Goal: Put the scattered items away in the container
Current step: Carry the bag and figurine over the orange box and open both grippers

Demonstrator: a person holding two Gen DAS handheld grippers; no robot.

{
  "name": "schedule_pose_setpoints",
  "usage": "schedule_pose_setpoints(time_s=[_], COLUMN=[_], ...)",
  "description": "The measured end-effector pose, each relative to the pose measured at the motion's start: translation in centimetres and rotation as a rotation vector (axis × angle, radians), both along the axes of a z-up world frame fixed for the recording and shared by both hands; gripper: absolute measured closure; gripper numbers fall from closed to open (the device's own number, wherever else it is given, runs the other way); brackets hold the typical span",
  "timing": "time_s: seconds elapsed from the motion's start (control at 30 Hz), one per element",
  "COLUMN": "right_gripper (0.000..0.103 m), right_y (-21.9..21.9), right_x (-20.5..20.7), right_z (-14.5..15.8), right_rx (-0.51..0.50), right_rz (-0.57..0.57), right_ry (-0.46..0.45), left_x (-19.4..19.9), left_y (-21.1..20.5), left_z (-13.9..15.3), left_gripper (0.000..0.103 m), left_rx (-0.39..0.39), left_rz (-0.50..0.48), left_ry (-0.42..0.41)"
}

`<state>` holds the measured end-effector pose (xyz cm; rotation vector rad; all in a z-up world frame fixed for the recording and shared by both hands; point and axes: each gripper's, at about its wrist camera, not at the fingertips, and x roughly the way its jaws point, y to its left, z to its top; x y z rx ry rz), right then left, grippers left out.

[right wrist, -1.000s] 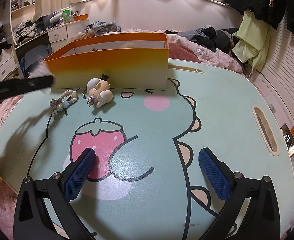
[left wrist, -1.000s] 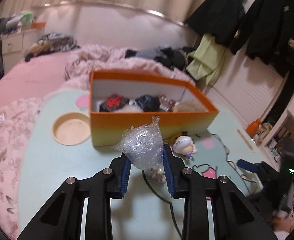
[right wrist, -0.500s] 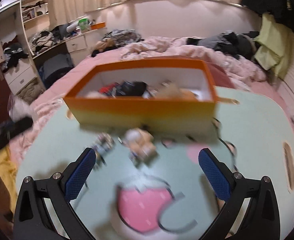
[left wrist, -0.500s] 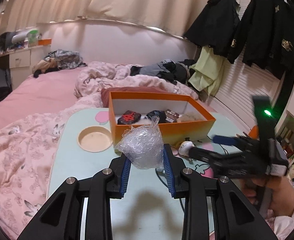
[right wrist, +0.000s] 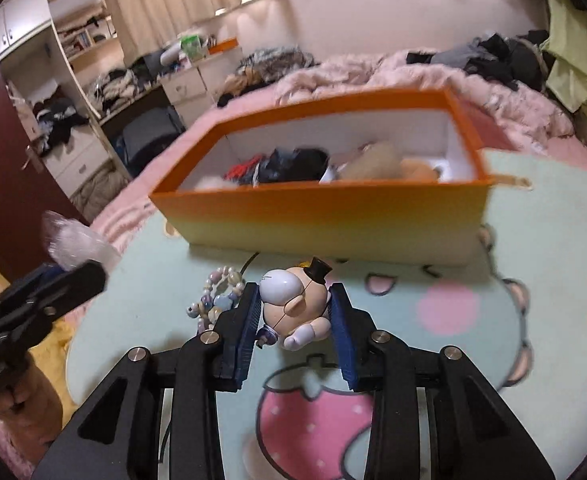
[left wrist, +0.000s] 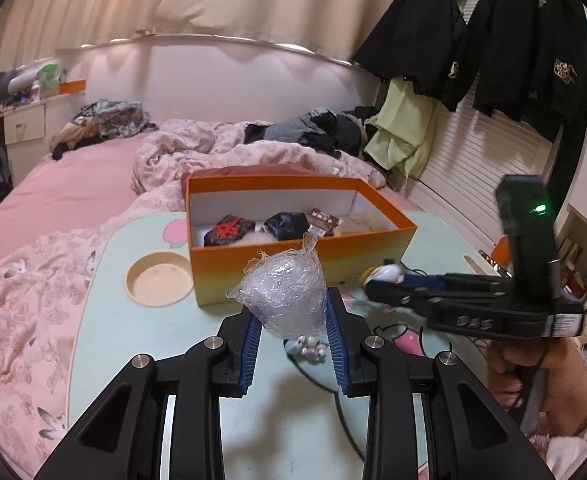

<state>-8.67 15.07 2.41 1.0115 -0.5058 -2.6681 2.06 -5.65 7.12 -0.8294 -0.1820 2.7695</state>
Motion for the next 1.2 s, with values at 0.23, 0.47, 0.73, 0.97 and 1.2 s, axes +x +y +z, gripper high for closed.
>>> schedule_pose_setpoints(time_s=[0.23, 0.47, 0.73, 0.97, 1.2], right_gripper=[0.067, 0.067, 0.066, 0.035, 0.025], right_y=[1.5, 2.5, 2.2, 2.4, 1.1], right_x=[-0.8, -4.4, -8.7, -5.1, -0.2], right_z=[4.8, 7.6, 3.4, 4.5, 3.7], right_rx=[0.032, 0.042, 0.027, 0.126, 0.198], right_rz=[-0.033, -0.066, -0.069, -0.150, -0.151], right_ry=[0.095, 0.117, -0.065, 0.036, 0.034], left_x=[-4.3, -11.5, -13.2, -8.6, -3.8], left_y=[0.8, 1.0, 0.0, -0.8, -0.2], left_z=[3.6, 4.4, 0.2, 0.7, -2.5], left_gripper=[0.074, 0.073, 0.034, 0.015, 0.010], left_rx=[-0.043, -0.100, -0.008, -0.049, -0.038], left_rz=[0.012, 0.054, 0.085, 0.116, 0.068], left_ry=[0.008, -0.056, -0.159, -0.085, -0.149])
